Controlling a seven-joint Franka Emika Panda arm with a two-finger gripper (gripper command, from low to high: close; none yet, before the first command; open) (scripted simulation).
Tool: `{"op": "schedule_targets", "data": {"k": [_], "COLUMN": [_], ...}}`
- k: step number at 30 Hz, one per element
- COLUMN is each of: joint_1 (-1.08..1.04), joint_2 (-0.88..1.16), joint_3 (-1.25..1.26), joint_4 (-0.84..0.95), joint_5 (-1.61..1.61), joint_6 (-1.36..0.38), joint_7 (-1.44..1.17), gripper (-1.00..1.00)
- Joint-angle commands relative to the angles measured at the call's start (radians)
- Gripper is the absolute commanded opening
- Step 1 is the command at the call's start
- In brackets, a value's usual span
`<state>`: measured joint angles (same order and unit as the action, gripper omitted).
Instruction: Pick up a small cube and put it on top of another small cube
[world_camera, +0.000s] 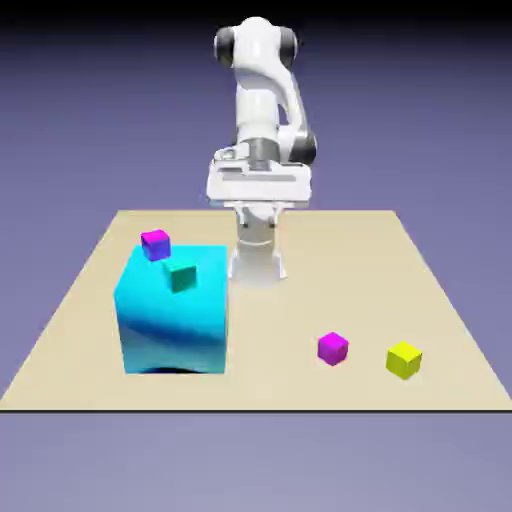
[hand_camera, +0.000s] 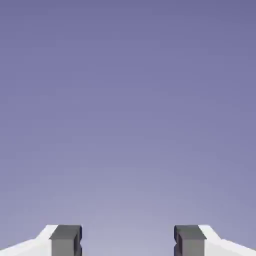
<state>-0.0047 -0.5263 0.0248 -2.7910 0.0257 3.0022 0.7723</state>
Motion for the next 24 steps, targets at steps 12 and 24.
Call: {"op": "schedule_targets", "data": {"k": [12, 24], "joint_1": [-0.166, -0.333], "joint_2": [0.435, 0.870], "joint_3": [0.247, 0.493], "joint_4": [0.189, 0.377], "joint_5": [0.256, 0.511], "joint_6": [-0.346, -0.692], "joint_7": [0.311, 0.622], "gripper": [0.00, 0.00]}}
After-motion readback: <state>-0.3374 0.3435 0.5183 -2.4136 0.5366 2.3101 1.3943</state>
